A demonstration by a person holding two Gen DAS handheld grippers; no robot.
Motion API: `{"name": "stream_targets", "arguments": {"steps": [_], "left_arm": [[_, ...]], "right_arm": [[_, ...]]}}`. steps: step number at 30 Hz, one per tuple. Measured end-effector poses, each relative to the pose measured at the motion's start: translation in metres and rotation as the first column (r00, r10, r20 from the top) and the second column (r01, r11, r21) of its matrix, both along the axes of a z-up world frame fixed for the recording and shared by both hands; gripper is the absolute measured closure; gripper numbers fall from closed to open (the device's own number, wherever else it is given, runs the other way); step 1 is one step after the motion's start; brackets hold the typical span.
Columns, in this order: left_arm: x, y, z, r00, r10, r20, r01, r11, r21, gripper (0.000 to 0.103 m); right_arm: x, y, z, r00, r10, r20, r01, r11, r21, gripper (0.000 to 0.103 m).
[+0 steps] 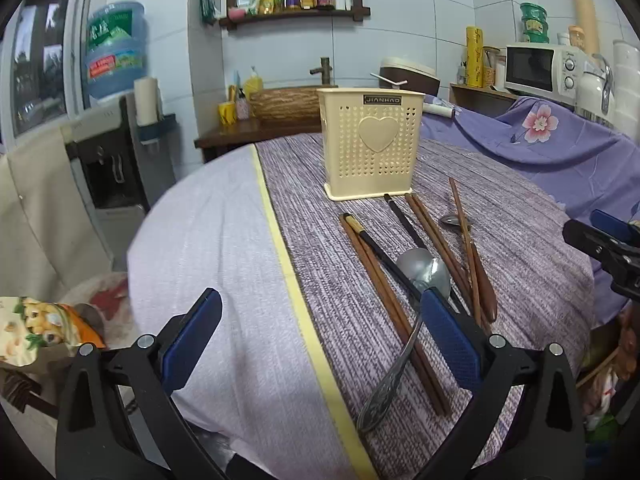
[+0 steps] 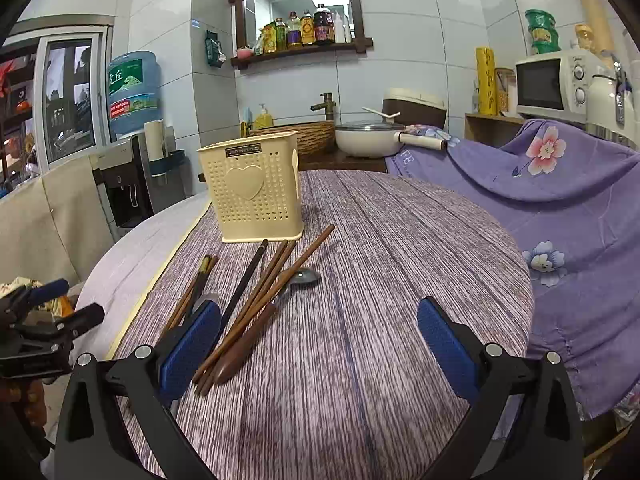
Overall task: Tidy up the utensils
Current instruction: 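Grasp a wooden chopstick with the right tool while the left tool grasps a black chopstick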
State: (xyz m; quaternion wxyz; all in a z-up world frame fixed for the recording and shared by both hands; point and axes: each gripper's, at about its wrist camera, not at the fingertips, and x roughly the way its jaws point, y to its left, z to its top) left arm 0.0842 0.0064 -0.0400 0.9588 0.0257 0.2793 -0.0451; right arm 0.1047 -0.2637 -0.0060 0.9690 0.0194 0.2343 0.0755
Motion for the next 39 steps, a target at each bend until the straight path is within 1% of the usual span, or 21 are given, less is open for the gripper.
{"name": "stream_targets", "arguments": {"steps": [2,3,5,6,8,11,14,18,22,25,27,30,33,34,36,37,39], "left_arm": [[0.014,0.003,0.000,0.999,-0.014,-0.041,0.013,1.000,-0.023,0.005],[0.021,0.004,-0.001,0.998,-0.017,-0.061,0.015,0.999,-0.034,0.006],[0.035,0.009,-0.003,0.995,-0.019,-0.100,0.012,0.997,-0.074,0.008],[0.040,0.011,-0.004,0.992,-0.020,-0.121,0.008,0.995,-0.098,0.012],[0.052,0.015,-0.009,0.985,-0.029,-0.167,0.005,0.989,-0.146,0.018],[0.065,0.014,-0.015,0.974,-0.059,-0.218,0.020,0.984,-0.177,0.027],[0.079,0.010,-0.019,0.964,-0.075,-0.255,0.028,0.983,-0.183,0.033],[0.101,0.007,-0.021,0.945,-0.106,-0.309,0.035,0.973,-0.227,0.041],[0.122,-0.004,-0.022,0.933,-0.125,-0.338,0.050,0.973,-0.223,0.045],[0.140,-0.010,-0.023,0.915,-0.146,-0.376,0.049,0.965,-0.256,0.049],[0.152,-0.013,-0.023,0.908,-0.146,-0.393,0.043,0.964,-0.261,0.053],[0.167,-0.018,-0.021,0.904,-0.133,-0.407,0.028,0.967,-0.254,0.059],[0.183,-0.024,-0.025,0.890,-0.121,-0.440,0.012,0.970,-0.242,0.066],[0.187,-0.025,-0.027,0.885,-0.117,-0.450,0.007,0.971,-0.240,0.067],[0.193,-0.027,-0.031,0.877,-0.115,-0.466,0.000,0.971,-0.240,0.071],[0.196,-0.028,-0.032,0.876,-0.107,-0.470,-0.005,0.973,-0.231,0.073],[0.199,-0.027,-0.035,0.879,-0.083,-0.470,-0.024,0.976,-0.219,0.081]], "right_arm": [[0.018,-0.003,0.001,0.999,0.004,-0.041,-0.004,1.000,0.013,0.007],[0.028,-0.004,0.001,0.997,0.011,-0.071,-0.008,0.999,0.035,0.009],[0.046,-0.007,-0.001,0.992,0.020,-0.126,-0.009,0.996,0.091,0.018],[0.056,-0.009,-0.003,0.987,0.025,-0.156,-0.005,0.992,0.123,0.020],[0.076,-0.008,-0.007,0.976,0.050,-0.212,-0.017,0.988,0.156,0.031],[0.100,-0.001,-0.010,0.958,0.084,-0.272,-0.041,0.986,0.161,0.042],[0.125,0.004,-0.012,0.946,0.090,-0.310,-0.047,0.988,0.144,0.047],[0.149,0.003,-0.017,0.928,0.091,-0.361,-0.037,0.987,0.154,0.054],[0.173,0.001,-0.018,0.909,0.084,-0.408,-0.010,0.983,0.182,0.060],[0.187,0.003,-0.021,0.894,0.067,-0.443,0.007,0.986,0.164,0.065],[0.193,0.006,-0.023,0.886,0.072,-0.458,0.003,0.987,0.161,0.068],[0.197,0.008,-0.024,0.881,0.071,-0.468,0.009,0.986,0.168,0.072],[0.202,0.009,-0.027,0.875,0.062,-0.479,0.018,0.987,0.161,0.076],[0.204,0.008,-0.029,0.872,0.061,-0.486,0.022,0.986,0.163,0.078],[0.207,0.007,-0.032,0.864,0.064,-0.499,0.028,0.984,0.174,0.080],[0.208,0.007,-0.034,0.861,0.067,-0.504,0.030,0.983,0.182,0.082],[0.209,0.006,-0.036,0.856,0.080,-0.510,0.030,0.979,0.203,0.086]]}}
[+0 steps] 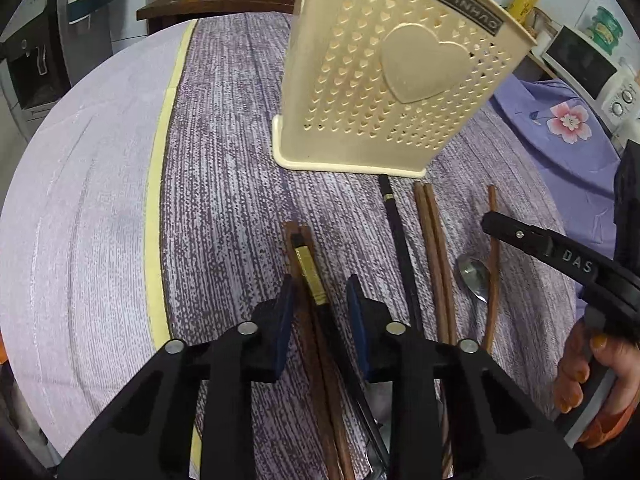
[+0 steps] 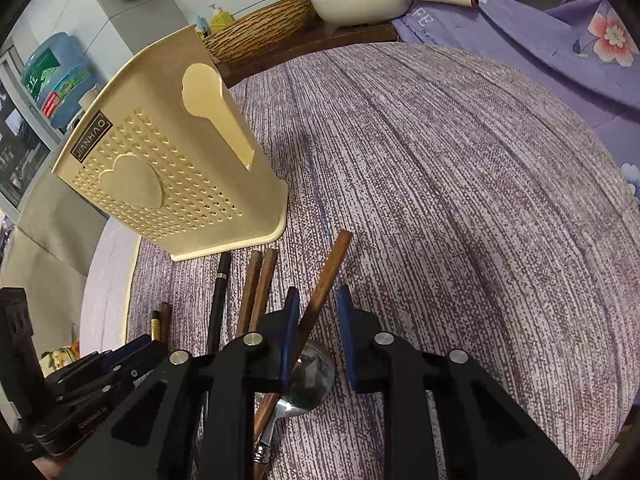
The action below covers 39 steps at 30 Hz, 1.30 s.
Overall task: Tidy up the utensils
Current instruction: 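Grasp a wooden chopstick with the right tool while the left tool grasps a black chopstick, then lift both held chopsticks up and over the cream basket opening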
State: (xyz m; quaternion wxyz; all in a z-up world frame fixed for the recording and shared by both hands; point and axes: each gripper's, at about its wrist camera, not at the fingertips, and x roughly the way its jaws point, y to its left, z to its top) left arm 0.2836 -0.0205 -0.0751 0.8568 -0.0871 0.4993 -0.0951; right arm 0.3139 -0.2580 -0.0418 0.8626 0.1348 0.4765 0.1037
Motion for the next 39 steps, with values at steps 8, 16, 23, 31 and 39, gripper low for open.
{"name": "stream_targets", "arguments": {"steps": [8,16,23,31,39], "left_arm": [[0.007,0.002,-0.002,1.000,0.019,0.003,-0.019,1.000,0.013,0.089],[0.009,0.002,0.005,0.999,0.022,0.026,-0.022,1.000,-0.002,0.092],[0.005,-0.003,0.020,0.997,0.014,0.072,-0.014,1.000,-0.008,0.095],[-0.005,-0.004,0.041,0.991,0.012,0.130,-0.007,0.999,-0.042,0.096],[-0.027,0.000,0.078,0.976,0.007,0.220,0.010,0.997,-0.075,0.096]], "right_arm": [[0.003,0.004,0.002,1.000,0.019,0.008,-0.019,1.000,0.013,0.090],[-0.004,0.006,0.012,0.998,0.038,0.055,-0.039,0.999,0.034,0.091],[-0.014,0.010,0.031,0.991,0.065,0.118,-0.071,0.996,0.048,0.096],[-0.030,0.015,0.060,0.967,0.109,0.231,-0.115,0.993,0.011,0.096],[-0.054,0.011,0.089,0.942,0.136,0.307,-0.150,0.988,0.023,0.096]]}}
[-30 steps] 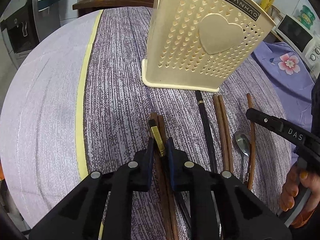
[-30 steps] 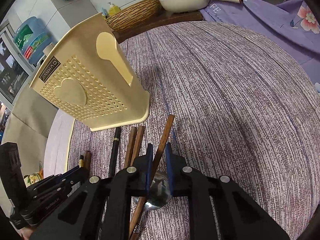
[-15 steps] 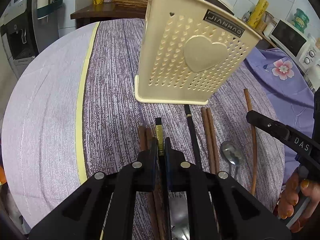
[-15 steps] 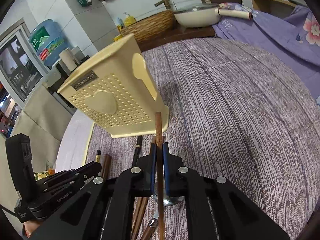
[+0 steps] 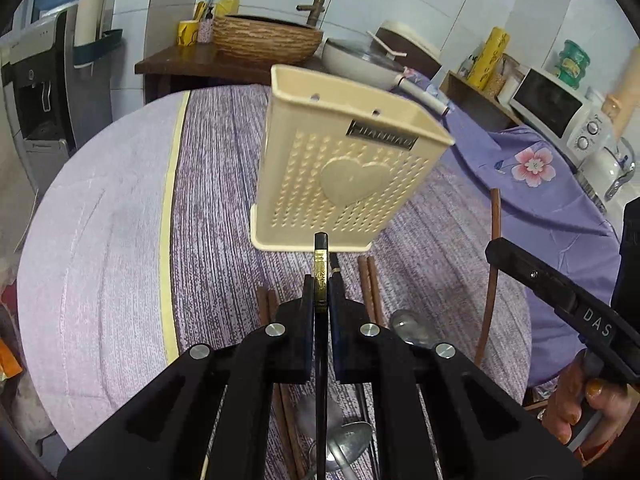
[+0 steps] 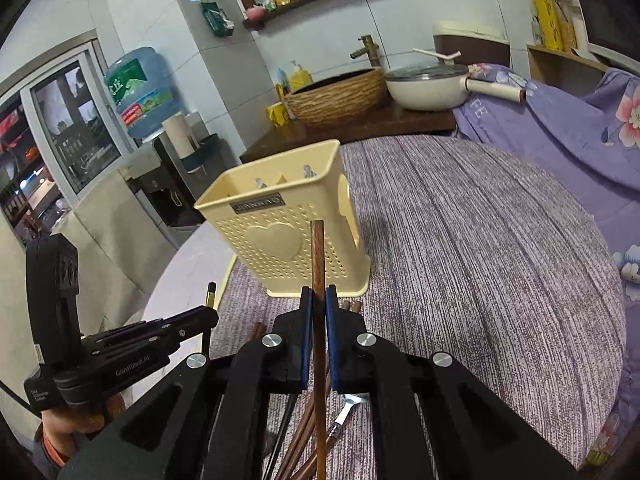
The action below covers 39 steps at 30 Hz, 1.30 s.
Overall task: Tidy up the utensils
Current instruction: 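Lift both held chopsticks up and over the cream basket opening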
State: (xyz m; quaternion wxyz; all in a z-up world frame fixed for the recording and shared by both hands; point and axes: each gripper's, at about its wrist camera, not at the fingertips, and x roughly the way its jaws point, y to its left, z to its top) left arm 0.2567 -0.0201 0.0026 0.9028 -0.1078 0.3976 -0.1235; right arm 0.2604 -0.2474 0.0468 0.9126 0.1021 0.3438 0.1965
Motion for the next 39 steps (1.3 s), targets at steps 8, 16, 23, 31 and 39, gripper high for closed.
{"name": "stream_targets", "arguments": {"steps": [8,16,23,31,39], "left_arm": [[-0.033,0.000,0.044,0.992,-0.021,0.126,0.019,1.000,0.011,0.096],[-0.051,0.003,0.076,0.981,-0.031,0.192,0.028,0.999,0.017,0.096],[-0.058,0.006,0.100,0.971,-0.036,0.236,0.027,0.999,0.037,0.096],[-0.054,0.005,0.117,0.966,-0.039,0.255,0.029,0.999,0.045,0.096],[-0.036,0.013,0.166,0.948,0.015,0.317,-0.009,1.000,-0.019,0.096]], "right_arm": [[-0.031,-0.001,0.033,0.994,0.048,0.093,-0.048,0.999,-0.003,0.096],[-0.053,0.005,0.061,0.982,0.090,0.167,-0.084,0.996,-0.043,0.096],[-0.054,0.005,0.076,0.978,0.095,0.184,-0.089,0.995,-0.042,0.096],[-0.049,0.007,0.095,0.972,0.103,0.211,-0.096,0.994,-0.041,0.096],[-0.024,0.006,0.143,0.956,0.056,0.288,-0.056,0.998,-0.009,0.096]]}}
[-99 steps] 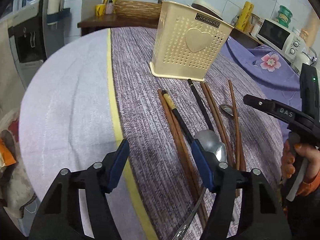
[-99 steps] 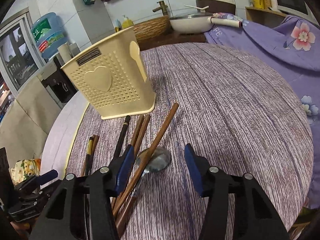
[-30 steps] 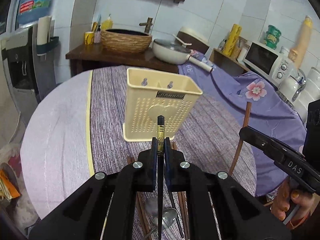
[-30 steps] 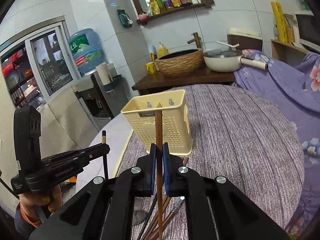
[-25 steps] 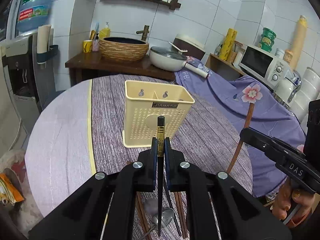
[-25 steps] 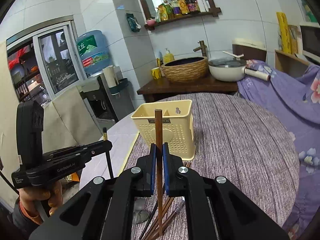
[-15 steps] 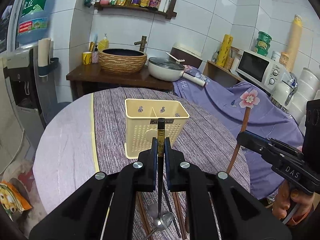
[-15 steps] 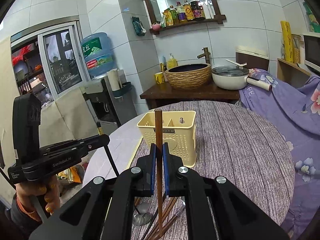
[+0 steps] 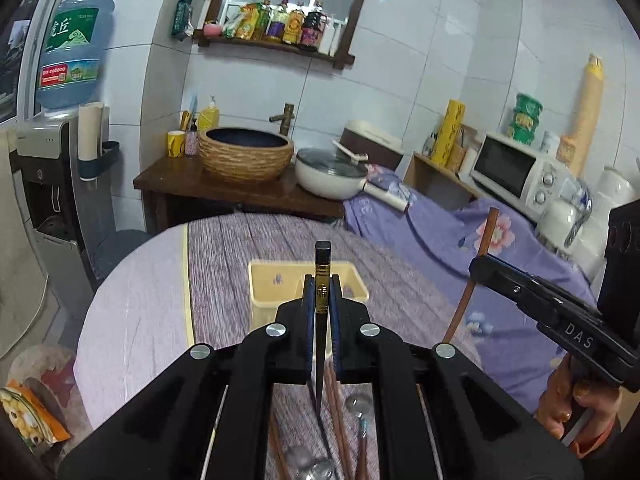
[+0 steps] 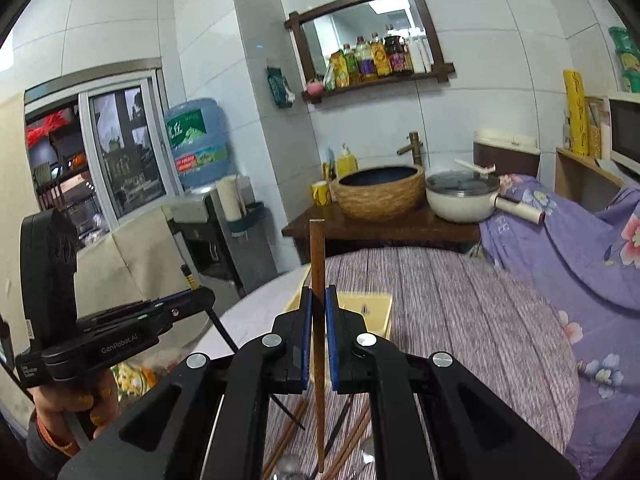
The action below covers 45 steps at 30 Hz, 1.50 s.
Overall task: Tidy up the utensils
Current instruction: 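Lift both held chopsticks up and over the cream basket opening, then open both tools to drop the chopsticks into the basket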
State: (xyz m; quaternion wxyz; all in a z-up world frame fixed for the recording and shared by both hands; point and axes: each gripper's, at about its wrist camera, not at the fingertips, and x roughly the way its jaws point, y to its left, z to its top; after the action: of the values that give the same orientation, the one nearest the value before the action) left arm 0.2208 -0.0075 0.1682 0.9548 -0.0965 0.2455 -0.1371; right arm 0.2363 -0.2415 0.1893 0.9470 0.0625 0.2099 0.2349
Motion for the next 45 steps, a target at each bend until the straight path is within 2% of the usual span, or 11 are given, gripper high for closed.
{"name": "stream_targets", "arguments": {"steps": [5,8,10,13,16,22,30,37,43,45], "left_arm": [[0.025,0.006,0.044,0.996,0.069,0.062,-0.066,0.997,-0.051,0.096],[0.040,0.009,0.070,0.984,0.137,0.113,-0.130,0.989,-0.065,0.096],[0.049,0.009,0.083,0.969,0.187,0.159,-0.180,0.982,-0.057,0.096],[0.061,0.009,0.088,0.951,0.230,0.206,-0.225,0.973,-0.051,0.096],[0.072,0.008,0.072,0.951,0.240,0.196,-0.238,0.971,-0.036,0.096],[0.089,0.000,0.009,0.967,0.221,0.128,-0.225,0.974,0.015,0.096],[0.100,-0.008,-0.054,0.981,0.193,0.033,-0.194,0.980,0.050,0.096],[0.101,-0.012,-0.077,0.982,0.188,0.002,-0.188,0.980,0.073,0.096],[0.100,-0.010,-0.076,0.983,0.184,-0.010,-0.183,0.981,0.064,0.096],[0.097,-0.009,-0.074,0.984,0.176,-0.008,-0.175,0.983,0.051,0.095]], "right_arm": [[0.024,0.008,0.045,0.993,-0.068,0.096,0.066,0.998,0.018,0.096],[0.041,0.014,0.067,0.979,-0.126,0.158,0.122,0.992,0.035,0.096],[0.052,0.019,0.074,0.969,-0.160,0.186,0.153,0.987,0.049,0.096],[0.066,0.028,0.066,0.960,-0.195,0.201,0.192,0.981,0.033,0.096],[0.077,0.038,0.042,0.954,-0.219,0.206,0.223,0.975,0.005,0.096],[0.095,0.038,-0.012,0.957,-0.253,0.141,0.258,0.966,-0.016,0.096],[0.099,0.046,-0.052,0.966,-0.241,0.090,0.247,0.967,-0.065,0.096],[0.102,0.041,-0.066,0.965,-0.257,0.049,0.260,0.963,-0.065,0.096],[0.103,0.038,-0.068,0.964,-0.262,0.045,0.264,0.962,-0.063,0.096],[0.101,0.036,-0.068,0.966,-0.255,0.039,0.257,0.965,-0.051,0.089]]}}
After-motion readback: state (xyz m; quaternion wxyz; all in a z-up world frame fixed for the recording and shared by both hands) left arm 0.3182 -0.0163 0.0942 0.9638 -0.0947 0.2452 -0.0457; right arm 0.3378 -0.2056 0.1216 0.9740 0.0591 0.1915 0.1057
